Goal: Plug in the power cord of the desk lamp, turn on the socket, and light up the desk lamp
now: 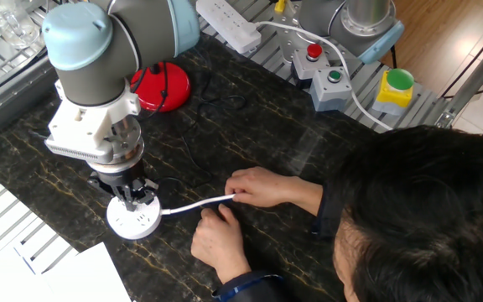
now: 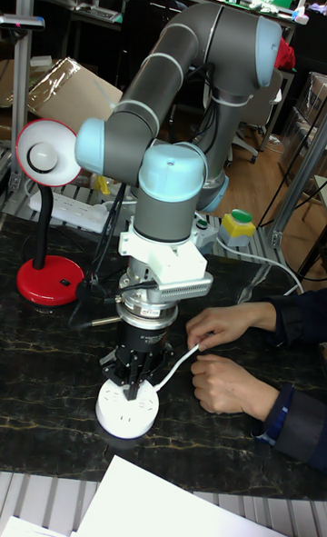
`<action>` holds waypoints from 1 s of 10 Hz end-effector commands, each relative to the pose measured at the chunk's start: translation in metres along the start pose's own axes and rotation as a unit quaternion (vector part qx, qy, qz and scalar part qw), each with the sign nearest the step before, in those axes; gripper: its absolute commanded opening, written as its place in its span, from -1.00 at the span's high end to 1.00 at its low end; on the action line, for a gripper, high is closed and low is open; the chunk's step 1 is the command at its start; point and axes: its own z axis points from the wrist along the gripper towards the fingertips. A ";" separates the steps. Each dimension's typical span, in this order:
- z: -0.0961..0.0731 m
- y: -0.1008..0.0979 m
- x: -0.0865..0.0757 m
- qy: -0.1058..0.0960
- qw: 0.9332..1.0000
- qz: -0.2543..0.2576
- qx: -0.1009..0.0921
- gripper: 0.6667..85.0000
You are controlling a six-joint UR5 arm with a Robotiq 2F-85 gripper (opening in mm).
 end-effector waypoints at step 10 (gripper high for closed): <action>0.016 0.002 -0.008 -0.021 1.000 0.006 -0.001 0.97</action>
